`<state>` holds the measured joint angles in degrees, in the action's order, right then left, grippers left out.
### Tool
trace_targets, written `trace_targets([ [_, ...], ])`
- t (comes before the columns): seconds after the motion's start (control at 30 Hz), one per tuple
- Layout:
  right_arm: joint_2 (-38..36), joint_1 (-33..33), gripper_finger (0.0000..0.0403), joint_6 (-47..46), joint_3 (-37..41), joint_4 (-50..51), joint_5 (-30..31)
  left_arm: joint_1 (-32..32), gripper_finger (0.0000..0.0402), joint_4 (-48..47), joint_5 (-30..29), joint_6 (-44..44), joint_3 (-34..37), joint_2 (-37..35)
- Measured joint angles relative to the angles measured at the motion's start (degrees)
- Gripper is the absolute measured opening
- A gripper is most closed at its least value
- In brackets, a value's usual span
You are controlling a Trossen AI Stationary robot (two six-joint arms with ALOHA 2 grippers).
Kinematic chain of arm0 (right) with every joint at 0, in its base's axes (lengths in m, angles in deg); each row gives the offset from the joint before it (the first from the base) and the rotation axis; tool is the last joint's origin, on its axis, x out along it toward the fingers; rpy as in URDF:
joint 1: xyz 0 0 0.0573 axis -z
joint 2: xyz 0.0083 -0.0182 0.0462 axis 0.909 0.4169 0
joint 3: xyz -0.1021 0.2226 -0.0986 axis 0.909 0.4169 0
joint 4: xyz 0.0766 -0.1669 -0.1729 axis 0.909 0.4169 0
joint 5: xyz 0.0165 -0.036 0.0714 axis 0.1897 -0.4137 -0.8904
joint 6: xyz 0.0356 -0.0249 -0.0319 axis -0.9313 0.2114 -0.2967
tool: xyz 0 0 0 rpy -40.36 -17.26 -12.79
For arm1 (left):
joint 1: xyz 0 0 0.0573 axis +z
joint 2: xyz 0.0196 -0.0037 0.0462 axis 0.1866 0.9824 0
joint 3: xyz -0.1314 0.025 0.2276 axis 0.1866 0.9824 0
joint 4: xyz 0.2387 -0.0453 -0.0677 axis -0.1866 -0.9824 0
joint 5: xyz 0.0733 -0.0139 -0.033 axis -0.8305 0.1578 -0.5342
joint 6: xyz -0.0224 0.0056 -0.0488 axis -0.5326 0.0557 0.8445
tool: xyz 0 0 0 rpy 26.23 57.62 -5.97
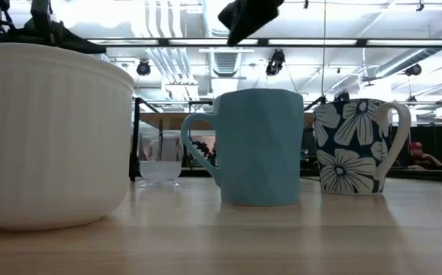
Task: Stack small to large cups/mugs on shelf
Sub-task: Put the transparent mug on the shelf
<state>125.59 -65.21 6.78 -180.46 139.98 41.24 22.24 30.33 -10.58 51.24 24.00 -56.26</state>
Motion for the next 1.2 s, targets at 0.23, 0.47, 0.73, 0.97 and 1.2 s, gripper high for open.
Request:
trace_targets([
  [0.23,8.2,2.3,0.0009,5.9,-10.3,4.7,-2.9,0.0,0.0157,0.0,0.0,0.0,0.0,0.0],
  [0.47,17.3,3.0,0.0009,12.4,-20.9,10.6,-2.9,0.0,0.0157,0.0,-0.1,0.0,0.0,0.0],
  [0.73,24.1,3.0,0.0009,16.2,-29.9,13.4,-3.0,0.0,0.0157,0.1,-0.3,0.0,0.0,0.0],
  [0.97,26.1,3.7,0.0009,16.7,-32.4,12.5,-3.0,0.0,0.0157,0.1,-0.2,0.1,0.0,0.3],
  [1.2,28.3,4.2,0.0009,15.2,-32.4,12.4,-2.8,0.0,0.0157,0.1,-0.2,0.1,0.0,0.3],
])
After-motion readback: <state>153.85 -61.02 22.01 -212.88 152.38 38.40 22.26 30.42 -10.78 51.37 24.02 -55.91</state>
